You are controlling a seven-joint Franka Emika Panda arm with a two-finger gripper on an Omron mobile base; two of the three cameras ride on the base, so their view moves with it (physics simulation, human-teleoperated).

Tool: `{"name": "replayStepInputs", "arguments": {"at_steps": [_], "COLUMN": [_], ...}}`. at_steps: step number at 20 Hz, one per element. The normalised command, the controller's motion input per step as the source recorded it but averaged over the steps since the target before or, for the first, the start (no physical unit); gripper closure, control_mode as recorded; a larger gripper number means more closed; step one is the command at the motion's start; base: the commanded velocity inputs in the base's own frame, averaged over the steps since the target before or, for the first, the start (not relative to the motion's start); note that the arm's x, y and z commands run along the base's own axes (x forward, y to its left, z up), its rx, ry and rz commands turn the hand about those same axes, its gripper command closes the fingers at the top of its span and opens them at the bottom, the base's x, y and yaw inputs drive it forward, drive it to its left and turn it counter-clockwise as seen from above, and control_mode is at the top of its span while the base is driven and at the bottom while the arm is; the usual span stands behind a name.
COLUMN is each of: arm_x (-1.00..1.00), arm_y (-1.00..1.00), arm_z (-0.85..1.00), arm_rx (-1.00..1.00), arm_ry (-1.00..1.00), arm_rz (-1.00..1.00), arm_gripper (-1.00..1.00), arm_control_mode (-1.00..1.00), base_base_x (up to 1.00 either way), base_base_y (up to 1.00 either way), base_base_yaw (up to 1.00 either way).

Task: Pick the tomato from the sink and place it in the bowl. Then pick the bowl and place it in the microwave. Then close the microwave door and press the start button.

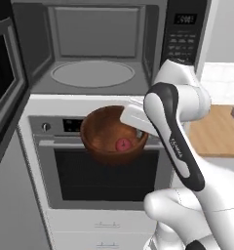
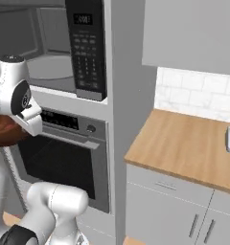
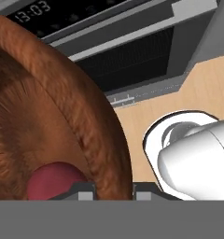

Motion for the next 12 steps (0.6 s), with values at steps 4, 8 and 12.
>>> {"name": "replayStepInputs", "arguments": {"at_steps": [4,8,12], "arm_x": [0.0,0.0,0.0], "arm_y": [0.0,0.0,0.0], "arm_z": [0.0,0.0,0.0], "arm_rx": [0.0,0.0,0.0], "arm_ry": [0.0,0.0,0.0], "arm_rz": [0.0,0.0,0.0], "arm_gripper": [1.0,1.0,1.0], "arm_control_mode": [1.0,1.0,1.0], "base_base_x": [-0.19,-0.59,-0.53], "base_base_y": [0.43,0.22,0.49], "base_base_yaw": [-0.49,-0.37,-0.26]}}
